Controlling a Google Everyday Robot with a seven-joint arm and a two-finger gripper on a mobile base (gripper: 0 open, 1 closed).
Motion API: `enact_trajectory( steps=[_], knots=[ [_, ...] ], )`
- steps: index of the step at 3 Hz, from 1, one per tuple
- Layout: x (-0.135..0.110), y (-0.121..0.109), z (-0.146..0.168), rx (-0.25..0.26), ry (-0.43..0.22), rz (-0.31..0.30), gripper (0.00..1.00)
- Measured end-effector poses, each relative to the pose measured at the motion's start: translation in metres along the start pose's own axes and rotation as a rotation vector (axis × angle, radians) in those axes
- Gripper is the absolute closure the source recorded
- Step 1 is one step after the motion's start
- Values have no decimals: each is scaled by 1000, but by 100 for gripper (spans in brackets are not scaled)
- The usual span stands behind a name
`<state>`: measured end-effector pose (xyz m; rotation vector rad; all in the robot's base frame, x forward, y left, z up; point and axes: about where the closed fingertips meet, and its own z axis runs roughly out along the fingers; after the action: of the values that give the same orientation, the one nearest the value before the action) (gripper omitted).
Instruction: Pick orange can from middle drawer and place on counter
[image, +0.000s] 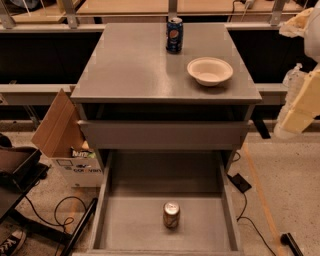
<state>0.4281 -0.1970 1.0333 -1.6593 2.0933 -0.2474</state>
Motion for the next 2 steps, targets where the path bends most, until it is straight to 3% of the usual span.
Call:
enact_trajectory(
  steps=[1, 2],
  knots=[
    [0, 0, 0, 0, 0, 0, 0],
    [-2, 5, 7, 1, -41, 12, 0]
  ],
)
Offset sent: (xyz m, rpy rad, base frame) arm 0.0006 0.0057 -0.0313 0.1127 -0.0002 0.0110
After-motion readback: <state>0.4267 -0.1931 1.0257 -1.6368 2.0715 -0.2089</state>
